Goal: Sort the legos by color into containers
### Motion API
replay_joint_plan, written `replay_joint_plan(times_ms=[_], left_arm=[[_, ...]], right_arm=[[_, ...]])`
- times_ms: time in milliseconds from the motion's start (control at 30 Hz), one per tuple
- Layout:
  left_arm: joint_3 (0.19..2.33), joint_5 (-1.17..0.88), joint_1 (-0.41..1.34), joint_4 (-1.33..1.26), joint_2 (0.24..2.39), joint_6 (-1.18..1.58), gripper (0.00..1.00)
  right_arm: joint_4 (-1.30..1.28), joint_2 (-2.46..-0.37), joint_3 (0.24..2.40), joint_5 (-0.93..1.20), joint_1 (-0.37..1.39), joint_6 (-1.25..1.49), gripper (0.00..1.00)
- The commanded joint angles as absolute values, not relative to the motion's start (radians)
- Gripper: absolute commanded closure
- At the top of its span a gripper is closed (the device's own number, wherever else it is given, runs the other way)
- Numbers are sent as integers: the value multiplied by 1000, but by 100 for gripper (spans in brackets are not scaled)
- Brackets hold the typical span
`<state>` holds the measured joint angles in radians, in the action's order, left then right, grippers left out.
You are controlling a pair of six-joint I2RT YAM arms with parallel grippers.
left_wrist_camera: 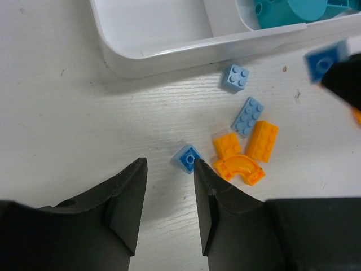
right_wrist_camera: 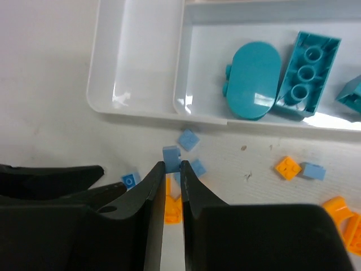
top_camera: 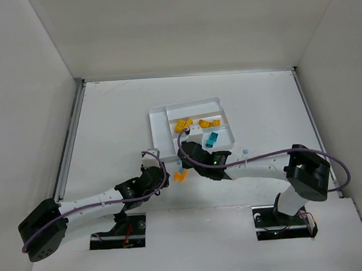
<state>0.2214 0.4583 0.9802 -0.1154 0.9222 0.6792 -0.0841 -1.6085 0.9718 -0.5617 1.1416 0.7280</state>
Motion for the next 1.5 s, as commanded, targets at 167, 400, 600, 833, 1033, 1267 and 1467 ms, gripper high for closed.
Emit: replay_joint_plan(times_ms=[167,400,600,833,1033,1267,1467], left_arm=[[249,469,970,-158,943,715,60],[293,463,956,-175,1012,718,59],[310,494,964,-176,1045,729,60],[288,511,964,-172,1040,761,61],[285,515,993,-176,1071,790,60],[288,517,996,-198,1094,790,59],[294,517,986,-222,1132,787,59]], right_arm=[[29,-1689,1123,-436,863,603,81],[49,-1839,1313,-307,656,571,81],[20,-1977,1469,-253,552,537,80],[5,-2069,1557,-232,496,512,78],[15,-2082,1545,-221,496,511,70],[84,-1938,1375,-248,513,517,56],[256,-1735,1070,-273,619,558,57]])
